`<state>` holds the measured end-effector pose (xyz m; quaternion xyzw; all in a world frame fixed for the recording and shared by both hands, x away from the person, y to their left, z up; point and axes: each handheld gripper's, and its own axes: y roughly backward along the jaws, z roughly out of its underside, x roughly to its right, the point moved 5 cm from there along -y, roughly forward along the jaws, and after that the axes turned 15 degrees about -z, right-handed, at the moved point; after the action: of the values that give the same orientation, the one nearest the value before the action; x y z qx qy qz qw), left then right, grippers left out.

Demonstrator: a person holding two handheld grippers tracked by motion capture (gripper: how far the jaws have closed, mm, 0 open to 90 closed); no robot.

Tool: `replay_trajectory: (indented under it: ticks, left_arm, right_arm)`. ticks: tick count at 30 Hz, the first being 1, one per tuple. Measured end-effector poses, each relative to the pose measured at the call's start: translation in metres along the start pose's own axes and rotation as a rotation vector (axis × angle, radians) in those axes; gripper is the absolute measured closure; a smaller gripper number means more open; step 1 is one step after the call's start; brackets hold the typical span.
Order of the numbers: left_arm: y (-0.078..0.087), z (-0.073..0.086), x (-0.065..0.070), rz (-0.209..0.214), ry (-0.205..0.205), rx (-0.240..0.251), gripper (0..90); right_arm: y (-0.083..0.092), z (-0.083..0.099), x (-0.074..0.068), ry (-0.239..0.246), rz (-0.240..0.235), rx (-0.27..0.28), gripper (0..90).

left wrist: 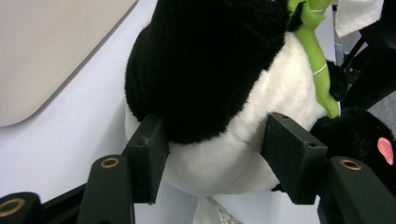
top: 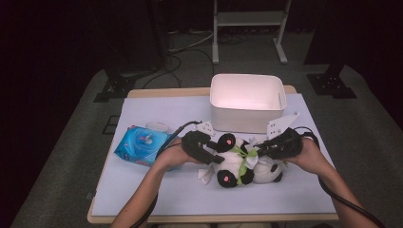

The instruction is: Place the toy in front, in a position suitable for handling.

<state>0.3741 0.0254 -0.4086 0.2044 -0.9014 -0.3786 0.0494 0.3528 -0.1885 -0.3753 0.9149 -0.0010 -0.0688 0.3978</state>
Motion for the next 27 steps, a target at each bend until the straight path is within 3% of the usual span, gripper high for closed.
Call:
replay_trajectory:
  ticks: [8, 15, 23, 27]
  left_arm:
    - [-0.001, -0.001, 0.002, -0.001, 0.006, 0.007, 41.7]
    - [0.000, -0.006, 0.006, -0.008, -0.021, 0.004, 42.1]
    - [-0.002, -0.006, 0.004, -0.012, -0.004, 0.011, 42.1]
    - [-0.002, -0.006, 0.005, -0.025, -0.009, 0.005, 42.1]
  right_arm:
    - [0.000, -0.017, 0.003, 0.022, 0.004, 0.000, 80.2]
    - [-0.005, -0.036, 0.005, 0.052, -0.003, -0.003, 80.2]
    - [-0.004, -0.059, -0.001, 0.100, 0.002, 0.018, 80.2]
    - [-0.011, -0.066, -0.004, 0.117, -0.002, -0.002, 80.2]
